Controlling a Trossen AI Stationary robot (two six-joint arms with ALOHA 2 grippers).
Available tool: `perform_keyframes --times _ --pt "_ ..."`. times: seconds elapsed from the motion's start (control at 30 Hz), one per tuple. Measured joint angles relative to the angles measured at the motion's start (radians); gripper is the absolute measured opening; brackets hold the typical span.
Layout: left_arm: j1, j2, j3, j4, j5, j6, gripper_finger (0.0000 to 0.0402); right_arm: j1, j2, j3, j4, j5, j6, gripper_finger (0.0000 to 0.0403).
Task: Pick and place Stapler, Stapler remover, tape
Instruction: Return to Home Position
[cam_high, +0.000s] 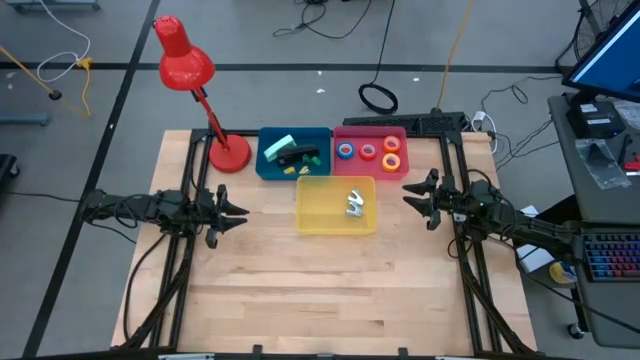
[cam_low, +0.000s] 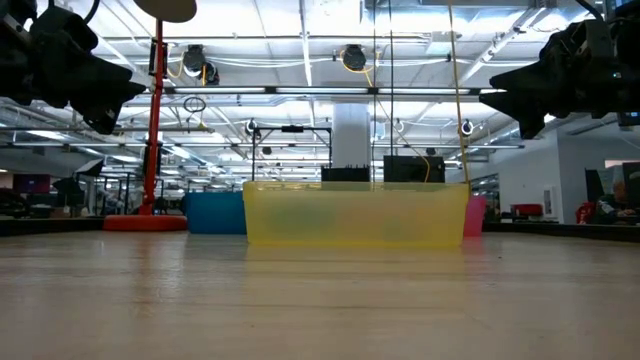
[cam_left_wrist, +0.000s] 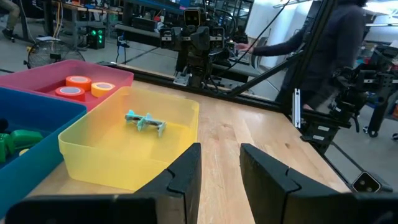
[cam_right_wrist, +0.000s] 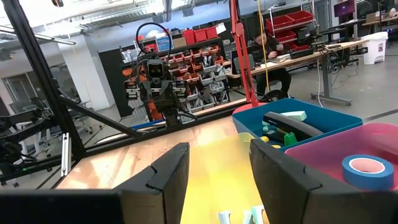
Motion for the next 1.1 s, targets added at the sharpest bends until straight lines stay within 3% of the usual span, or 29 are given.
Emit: perform_keyframes --times 1.1 --pt "0.0 0.0 0.0 0.0 0.0 0.0 0.0111 0.0 0.0 0.0 0.0 0.0 0.0 0.0166"
